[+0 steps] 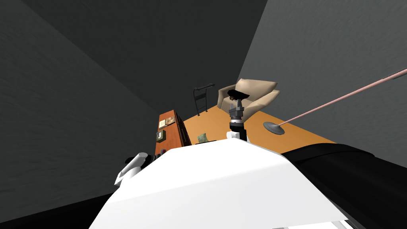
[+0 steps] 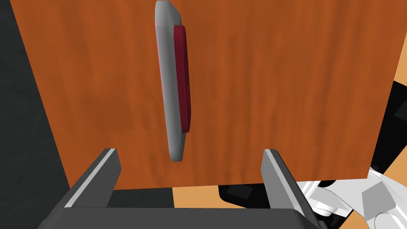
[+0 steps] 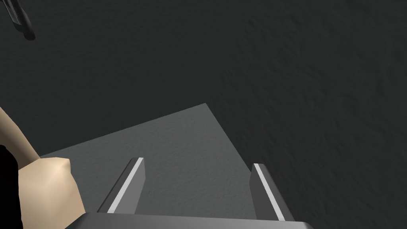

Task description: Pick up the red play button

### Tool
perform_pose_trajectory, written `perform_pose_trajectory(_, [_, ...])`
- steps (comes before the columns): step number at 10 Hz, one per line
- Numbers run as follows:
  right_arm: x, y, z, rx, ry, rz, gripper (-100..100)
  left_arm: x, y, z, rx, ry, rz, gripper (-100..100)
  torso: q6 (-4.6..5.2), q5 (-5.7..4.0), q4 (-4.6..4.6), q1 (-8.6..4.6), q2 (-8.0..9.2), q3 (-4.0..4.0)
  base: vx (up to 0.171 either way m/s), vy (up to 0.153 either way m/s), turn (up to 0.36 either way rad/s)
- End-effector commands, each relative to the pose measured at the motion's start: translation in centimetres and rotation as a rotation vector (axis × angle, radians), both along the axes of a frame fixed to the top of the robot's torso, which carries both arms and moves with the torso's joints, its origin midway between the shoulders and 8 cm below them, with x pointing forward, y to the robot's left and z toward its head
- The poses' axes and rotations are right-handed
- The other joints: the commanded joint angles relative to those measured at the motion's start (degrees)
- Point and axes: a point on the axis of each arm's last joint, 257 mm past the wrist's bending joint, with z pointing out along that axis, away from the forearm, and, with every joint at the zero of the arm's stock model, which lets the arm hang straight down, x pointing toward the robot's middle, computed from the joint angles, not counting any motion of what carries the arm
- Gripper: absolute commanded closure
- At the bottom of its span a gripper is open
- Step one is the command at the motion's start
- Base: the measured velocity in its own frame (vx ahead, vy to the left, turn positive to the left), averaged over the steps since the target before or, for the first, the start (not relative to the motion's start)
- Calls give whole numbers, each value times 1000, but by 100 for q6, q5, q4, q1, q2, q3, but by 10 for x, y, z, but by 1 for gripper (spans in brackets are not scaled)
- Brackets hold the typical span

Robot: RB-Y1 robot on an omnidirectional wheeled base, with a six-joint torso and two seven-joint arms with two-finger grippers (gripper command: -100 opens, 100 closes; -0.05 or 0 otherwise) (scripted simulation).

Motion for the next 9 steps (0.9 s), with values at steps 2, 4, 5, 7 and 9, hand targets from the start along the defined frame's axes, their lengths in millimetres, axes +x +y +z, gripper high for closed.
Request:
perform_pose_trajectory(2, [0,0,0,0,0,0,0,-1,-10,-15,2,-1,-9,-100,1,1,-1,3,-5,-3,34,33,32])
perform_pose_trajectory(4, [0,0,0,0,0,0,0,-1,-11,-17,0,0,-9,-100,1,1,-2,6,-7,-4,24,25,13])
perform_pose_trajectory(5, [0,0,0,0,0,0,0,-1,-11,-18,2,-1,-10,100,1,-1,0,-1,-1,-1,0,0,0])
perform_pose_trajectory(7, [0,0,0,0,0,0,0,-1,-10,-17,4,-1,-10,100,4,1,1,-8,5,3,0,0,0])
perform_pose_trajectory(9, [0,0,0,0,0,0,0,-1,-10,-17,3,-1,-10,100,3,0,1,-8,6,3,0,0,0])
